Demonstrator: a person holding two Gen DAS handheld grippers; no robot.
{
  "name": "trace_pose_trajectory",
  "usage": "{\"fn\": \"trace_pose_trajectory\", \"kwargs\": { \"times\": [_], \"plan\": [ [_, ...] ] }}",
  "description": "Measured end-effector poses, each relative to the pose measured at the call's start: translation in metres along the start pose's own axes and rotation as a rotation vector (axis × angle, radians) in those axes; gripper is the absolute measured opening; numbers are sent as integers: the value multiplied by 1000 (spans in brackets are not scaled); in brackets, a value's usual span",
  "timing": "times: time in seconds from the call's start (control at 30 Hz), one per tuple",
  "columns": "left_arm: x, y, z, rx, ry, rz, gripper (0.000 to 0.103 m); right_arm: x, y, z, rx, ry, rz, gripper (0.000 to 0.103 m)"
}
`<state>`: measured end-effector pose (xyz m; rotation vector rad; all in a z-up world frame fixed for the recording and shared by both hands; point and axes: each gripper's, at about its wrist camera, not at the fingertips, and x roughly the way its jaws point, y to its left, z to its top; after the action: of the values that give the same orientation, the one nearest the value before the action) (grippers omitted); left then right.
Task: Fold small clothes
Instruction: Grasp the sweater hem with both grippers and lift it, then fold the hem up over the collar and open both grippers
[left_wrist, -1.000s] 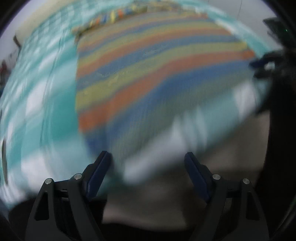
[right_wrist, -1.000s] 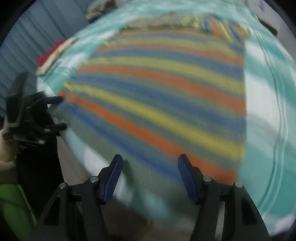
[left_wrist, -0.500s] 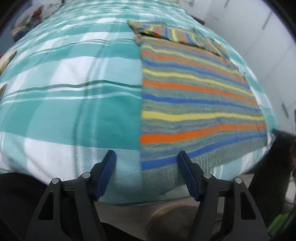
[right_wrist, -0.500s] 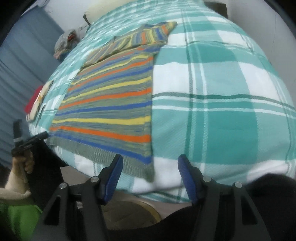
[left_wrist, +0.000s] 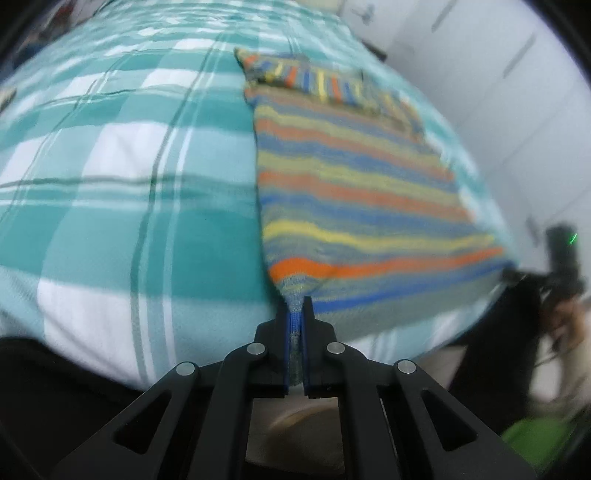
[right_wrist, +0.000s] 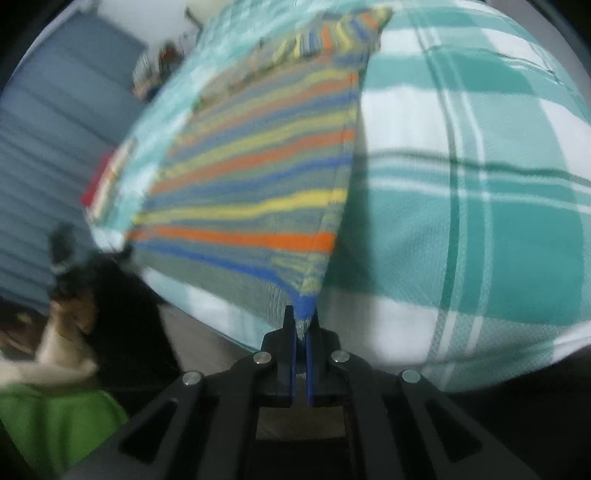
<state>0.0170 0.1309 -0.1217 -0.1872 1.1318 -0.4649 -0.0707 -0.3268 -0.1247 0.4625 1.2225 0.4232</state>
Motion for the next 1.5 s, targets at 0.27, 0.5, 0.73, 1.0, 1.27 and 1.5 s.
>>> {"fn": "trace_pose_trajectory", "kwargs": {
  "times": [0.27, 0.5, 0.73, 1.0, 1.27, 1.5],
  "plan": [
    [-3, 22, 125, -98, -163, -116, 2, -25, -28, 101, 138, -276, 170, 3],
    [49, 34, 236, -154, -221, -88, 2, 2, -41, 227, 203, -368, 167, 4],
    [113, 48, 310, -182, -173, -53, 2, 41, -82, 312, 290, -334, 130, 3],
    [173, 69, 361, -223, -110, -35, 6, 87, -126, 382, 358, -287, 157, 4],
    [153, 110, 373, -414, -256, -61, 33, 67, -132, 403, 368, -544, 187, 24],
    [115, 86, 317, -200, -175, -3, 62, 43, -93, 360, 114, -390, -15, 25]
  ]
}}
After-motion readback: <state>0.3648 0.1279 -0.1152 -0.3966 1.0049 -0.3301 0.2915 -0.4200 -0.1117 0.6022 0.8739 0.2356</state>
